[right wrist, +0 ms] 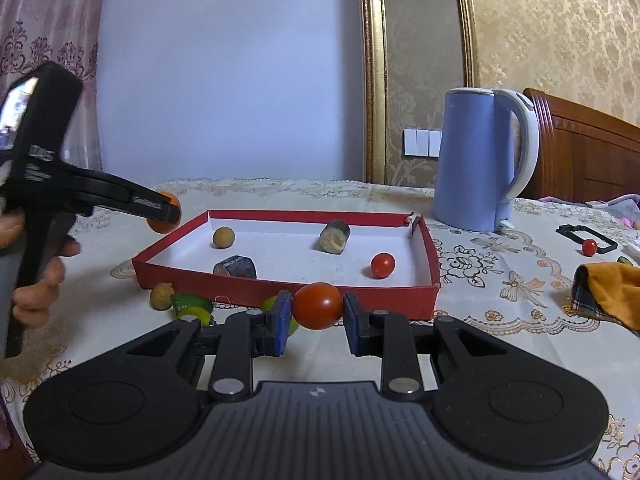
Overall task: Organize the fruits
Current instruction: 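Carry the orange into the tray and open the left tool while the right tool holds the tomato, then lower the red cherry tomato into the tray and open the right tool, then grasp a dark green tomato beside the tray with the right tool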
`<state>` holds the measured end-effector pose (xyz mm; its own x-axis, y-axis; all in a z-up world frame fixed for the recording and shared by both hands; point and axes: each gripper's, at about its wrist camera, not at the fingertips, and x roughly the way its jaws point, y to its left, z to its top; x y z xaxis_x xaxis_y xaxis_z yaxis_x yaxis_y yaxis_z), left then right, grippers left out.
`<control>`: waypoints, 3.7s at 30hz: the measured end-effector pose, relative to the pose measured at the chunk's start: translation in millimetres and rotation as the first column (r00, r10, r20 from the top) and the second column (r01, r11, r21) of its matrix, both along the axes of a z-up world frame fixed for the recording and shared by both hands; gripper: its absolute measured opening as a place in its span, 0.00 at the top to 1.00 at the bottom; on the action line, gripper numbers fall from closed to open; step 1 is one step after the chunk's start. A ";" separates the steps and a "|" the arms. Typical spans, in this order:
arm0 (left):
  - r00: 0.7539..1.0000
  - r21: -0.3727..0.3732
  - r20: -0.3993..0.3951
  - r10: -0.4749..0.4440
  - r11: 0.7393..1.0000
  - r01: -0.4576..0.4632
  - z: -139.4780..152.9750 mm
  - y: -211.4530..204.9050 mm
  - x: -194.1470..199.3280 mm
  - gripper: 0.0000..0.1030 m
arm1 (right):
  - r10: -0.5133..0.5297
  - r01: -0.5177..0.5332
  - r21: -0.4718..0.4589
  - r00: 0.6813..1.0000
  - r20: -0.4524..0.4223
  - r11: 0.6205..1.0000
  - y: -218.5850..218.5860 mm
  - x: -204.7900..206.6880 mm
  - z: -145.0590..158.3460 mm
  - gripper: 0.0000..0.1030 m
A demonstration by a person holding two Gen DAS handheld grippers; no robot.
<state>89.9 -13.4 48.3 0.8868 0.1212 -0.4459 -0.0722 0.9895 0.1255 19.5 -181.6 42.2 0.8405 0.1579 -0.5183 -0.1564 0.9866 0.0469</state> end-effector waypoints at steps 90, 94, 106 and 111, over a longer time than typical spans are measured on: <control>0.994 -0.004 -0.008 0.109 0.994 -0.109 -23.1 37.6 -68.2 0.07 | -0.080 0.075 -0.093 0.995 -0.052 0.993 -12.8 123.9 -6.4 0.71; 0.990 -0.057 -0.004 0.140 0.988 -0.140 -20.4 42.9 -70.5 0.07 | -0.031 0.029 -0.062 0.999 -0.035 0.998 -6.9 77.5 -0.4 0.71; 0.993 -0.049 0.023 0.117 0.992 -0.116 -18.1 37.8 -81.5 0.02 | 0.013 -0.013 -0.007 0.996 -0.089 1.000 17.8 38.5 -17.2 0.71; 0.991 -0.065 0.021 0.132 0.989 -0.130 -17.7 45.7 -83.0 0.00 | 0.037 -0.040 -0.029 0.993 -0.111 0.999 28.8 44.4 -18.7 0.71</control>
